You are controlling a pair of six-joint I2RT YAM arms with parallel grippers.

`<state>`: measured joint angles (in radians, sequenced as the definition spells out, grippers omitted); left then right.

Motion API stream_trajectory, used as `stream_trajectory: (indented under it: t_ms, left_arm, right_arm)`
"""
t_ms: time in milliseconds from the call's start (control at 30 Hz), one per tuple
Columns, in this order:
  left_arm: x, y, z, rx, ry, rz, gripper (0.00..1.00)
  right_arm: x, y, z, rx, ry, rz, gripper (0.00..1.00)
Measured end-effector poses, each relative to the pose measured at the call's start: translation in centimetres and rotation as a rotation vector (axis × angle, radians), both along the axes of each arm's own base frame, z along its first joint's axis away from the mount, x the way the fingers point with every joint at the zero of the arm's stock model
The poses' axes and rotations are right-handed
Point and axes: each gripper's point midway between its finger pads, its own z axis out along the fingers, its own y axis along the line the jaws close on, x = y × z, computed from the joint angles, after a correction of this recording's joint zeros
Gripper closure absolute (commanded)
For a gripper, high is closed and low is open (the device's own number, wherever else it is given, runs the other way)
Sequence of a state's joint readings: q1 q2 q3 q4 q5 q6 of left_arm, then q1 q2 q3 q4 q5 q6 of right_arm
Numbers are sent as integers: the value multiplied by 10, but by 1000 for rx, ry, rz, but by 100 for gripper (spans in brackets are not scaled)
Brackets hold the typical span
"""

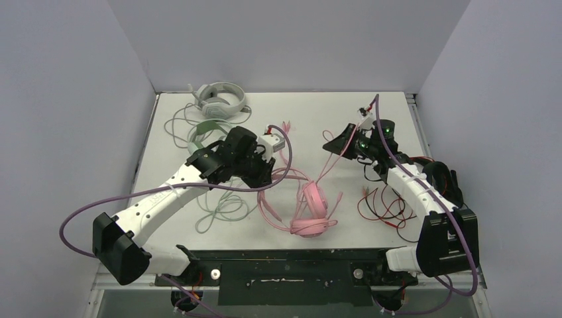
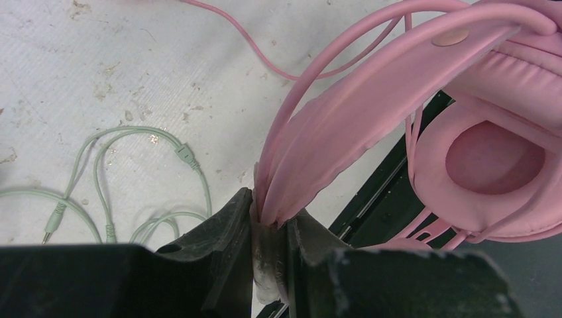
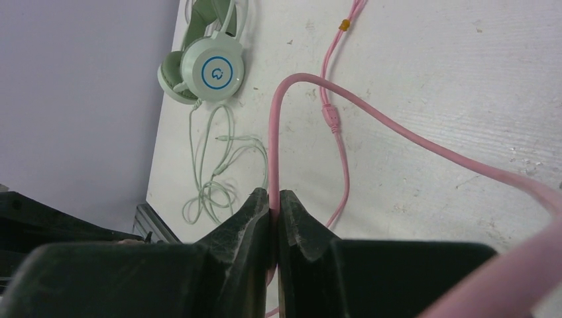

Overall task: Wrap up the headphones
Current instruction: Wrap the headphones cable around the headphones.

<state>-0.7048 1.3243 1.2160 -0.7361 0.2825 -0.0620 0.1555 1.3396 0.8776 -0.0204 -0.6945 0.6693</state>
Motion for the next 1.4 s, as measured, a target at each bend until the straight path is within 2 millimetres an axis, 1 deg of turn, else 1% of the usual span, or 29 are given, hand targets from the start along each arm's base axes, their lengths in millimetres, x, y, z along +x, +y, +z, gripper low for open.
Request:
stream_trajectory:
  t_ms: [100, 200, 300, 333, 467, 633, 733, 800, 867, 967, 1000, 1067, 1133, 1167, 1267, 1400]
  left_arm:
    - [0, 0, -2, 30, -31, -4, 100]
    - [3, 4, -5, 76, -65, 10, 100]
    - [1, 11, -11, 137, -75, 11, 100]
    - [1, 14, -14, 154, -75, 12, 100]
    - [0, 21, -22, 208, -69, 6, 100]
    - [2, 23, -23, 222, -77, 16, 100]
    - [3, 23, -26, 231, -69, 15, 100]
    - [2, 22, -30, 236, -57, 8, 100]
    - [1, 19, -33, 234, -42, -5, 100]
    - [-1, 14, -35, 217, -28, -26, 100]
    - [-2, 13, -35, 211, -24, -32, 100]
    - [-3, 11, -35, 207, -19, -41, 100]
    - [-4, 10, -38, 210, -11, -49, 100]
    - [-4, 10, -40, 213, -4, -54, 100]
    - [-6, 9, -48, 226, 19, -72, 100]
    - [-10, 5, -54, 208, 69, -95, 100]
  right_arm:
    - [1, 2, 7, 17, -11, 5, 87]
    - [6, 3, 16, 44, -37, -2, 85]
    - [17, 2, 34, 88, -106, -29, 75]
    - [19, 2, 39, 105, -124, -35, 74]
    - [25, 3, 58, 169, -176, -57, 73]
    - [31, 1, 75, 223, -204, -76, 68]
    - [44, -9, 89, 233, -210, -105, 63]
    - [59, -17, 105, 231, -219, -127, 61]
    - [77, -26, 120, 217, -230, -146, 60]
    - [97, -33, 132, 188, -235, -155, 56]
    - [101, -35, 131, 179, -231, -160, 55]
    - [110, -37, 127, 144, -207, -164, 47]
    - [122, -40, 119, 97, -170, -175, 38]
    - [128, -43, 113, 67, -152, -186, 35]
    - [140, -56, 90, -49, -86, -236, 33]
    - [154, -91, 55, -277, 26, -337, 30]
